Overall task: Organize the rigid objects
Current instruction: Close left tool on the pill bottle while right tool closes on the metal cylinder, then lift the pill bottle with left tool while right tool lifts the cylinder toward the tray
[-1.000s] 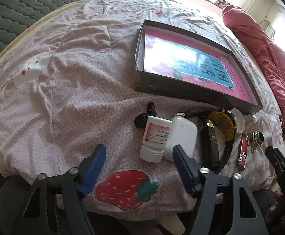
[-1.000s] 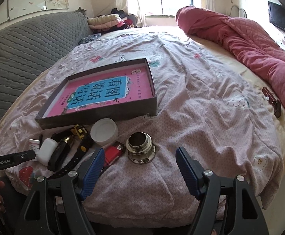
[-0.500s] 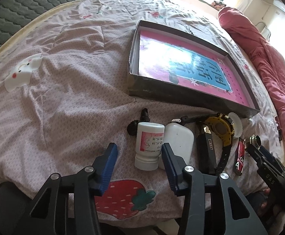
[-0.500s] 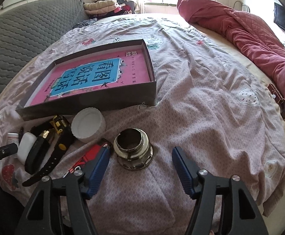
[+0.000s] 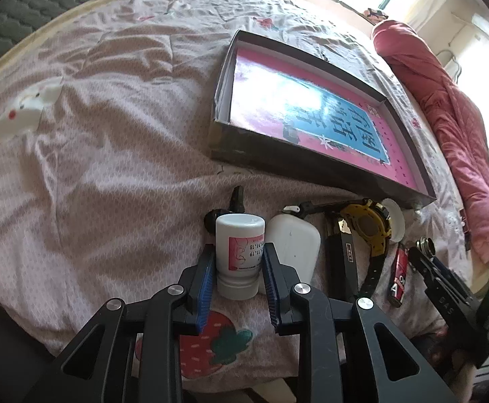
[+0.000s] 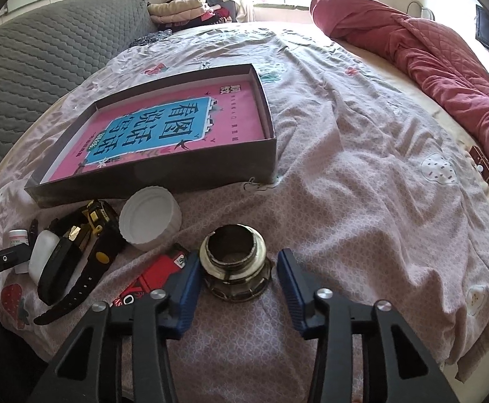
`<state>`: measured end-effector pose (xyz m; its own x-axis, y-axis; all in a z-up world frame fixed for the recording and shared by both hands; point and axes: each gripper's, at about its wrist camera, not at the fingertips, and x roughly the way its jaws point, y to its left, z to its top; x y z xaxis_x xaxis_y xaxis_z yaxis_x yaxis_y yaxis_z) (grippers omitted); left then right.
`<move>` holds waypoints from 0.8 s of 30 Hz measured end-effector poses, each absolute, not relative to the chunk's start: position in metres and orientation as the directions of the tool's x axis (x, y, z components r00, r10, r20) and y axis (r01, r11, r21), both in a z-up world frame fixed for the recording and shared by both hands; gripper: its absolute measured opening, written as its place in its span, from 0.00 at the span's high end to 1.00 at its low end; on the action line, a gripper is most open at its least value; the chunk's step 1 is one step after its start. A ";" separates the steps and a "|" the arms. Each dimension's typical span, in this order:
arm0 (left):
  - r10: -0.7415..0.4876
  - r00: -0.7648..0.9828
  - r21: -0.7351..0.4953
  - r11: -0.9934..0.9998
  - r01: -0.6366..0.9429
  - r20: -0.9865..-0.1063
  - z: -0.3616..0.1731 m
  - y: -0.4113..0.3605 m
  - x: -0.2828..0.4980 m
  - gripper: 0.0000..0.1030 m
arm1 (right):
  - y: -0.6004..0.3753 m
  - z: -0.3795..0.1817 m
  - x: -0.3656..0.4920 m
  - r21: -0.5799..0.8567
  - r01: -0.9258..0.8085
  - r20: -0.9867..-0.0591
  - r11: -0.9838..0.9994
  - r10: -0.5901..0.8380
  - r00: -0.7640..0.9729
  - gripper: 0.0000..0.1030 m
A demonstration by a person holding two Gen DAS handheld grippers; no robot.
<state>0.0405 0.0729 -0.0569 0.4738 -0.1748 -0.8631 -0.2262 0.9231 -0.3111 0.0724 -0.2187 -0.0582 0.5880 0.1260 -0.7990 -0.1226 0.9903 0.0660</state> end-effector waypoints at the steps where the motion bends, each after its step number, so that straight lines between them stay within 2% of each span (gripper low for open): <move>1: -0.183 0.474 -0.321 0.919 -0.229 -0.861 -0.058 0.074 0.040 0.73 | -0.219 -0.058 0.073 0.066 -0.124 -0.798 0.990 0.127 0.589 0.60; 4: -0.198 0.474 -0.338 0.912 -0.230 -0.858 -0.058 0.077 0.039 0.73 | -0.219 -0.058 0.073 0.074 -0.131 -0.791 0.989 0.138 0.596 0.64; 24: -0.215 0.532 -0.341 0.928 -0.149 -0.819 -0.034 0.065 0.031 0.73 | -0.226 -0.033 0.061 0.169 -0.164 -0.702 0.972 0.235 0.672 0.64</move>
<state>0.0313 0.0648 -0.0336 0.5320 -0.2152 -0.8189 -0.1487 0.9284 -0.3406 0.0609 -0.2260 -0.0334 0.6724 0.2354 -0.7017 -0.1638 0.9719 0.1691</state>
